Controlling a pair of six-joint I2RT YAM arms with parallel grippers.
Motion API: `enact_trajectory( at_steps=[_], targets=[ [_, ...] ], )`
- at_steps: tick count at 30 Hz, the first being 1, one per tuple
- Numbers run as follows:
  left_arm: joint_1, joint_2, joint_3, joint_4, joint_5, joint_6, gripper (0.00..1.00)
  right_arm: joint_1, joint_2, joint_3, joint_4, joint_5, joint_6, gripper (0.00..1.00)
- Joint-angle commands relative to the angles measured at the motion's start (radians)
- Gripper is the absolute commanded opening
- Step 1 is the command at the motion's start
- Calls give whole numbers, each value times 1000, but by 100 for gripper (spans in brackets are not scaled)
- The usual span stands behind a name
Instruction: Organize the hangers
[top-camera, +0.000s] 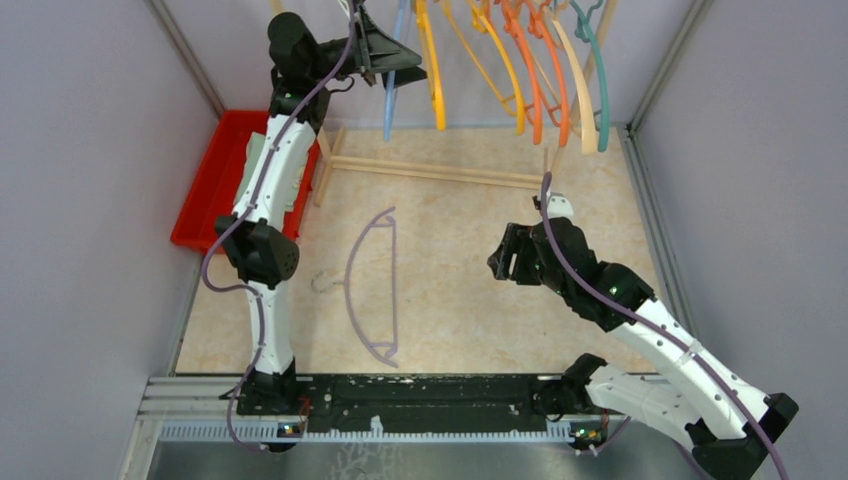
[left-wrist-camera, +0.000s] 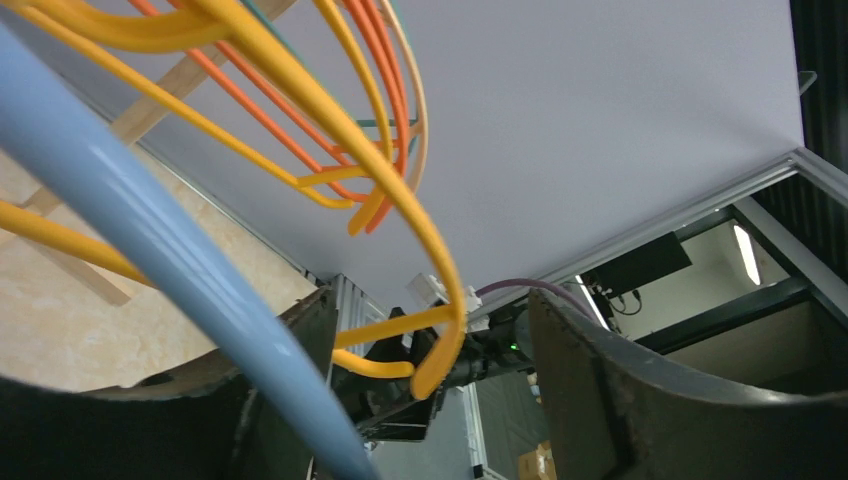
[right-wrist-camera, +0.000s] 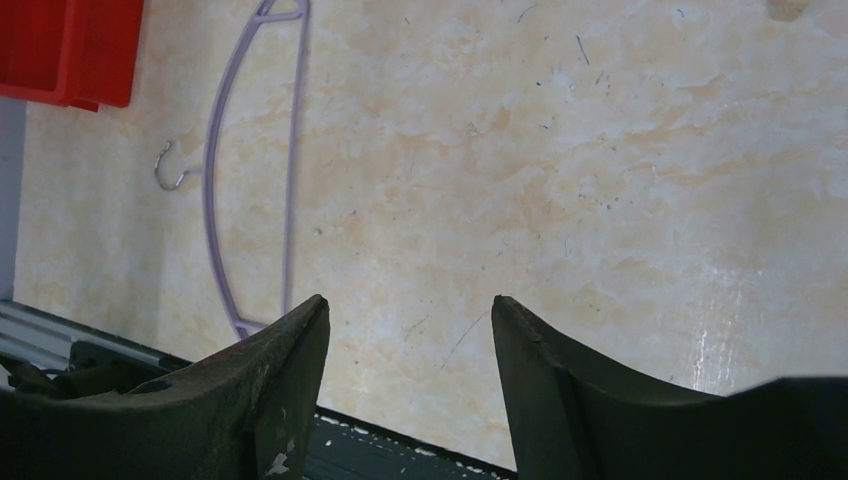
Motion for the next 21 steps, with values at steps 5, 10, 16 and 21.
enact_trajectory(
  at_steps=[5,10,16,21],
  targets=[
    [80,-140,-77,-157,-17,257,100,-14,-9,-7,42,-17,18,61],
    [114,-161,-129,-344,-81,445,100,-14,-10,-1,38,-15,14,61],
    [115,-168,-124,-583,-281,679,100,-14,-14,-3,33,-15,13,61],
    [114,-239,-161,-800,-563,913,100,-14,-27,-19,31,-13,15,61]
  ],
)
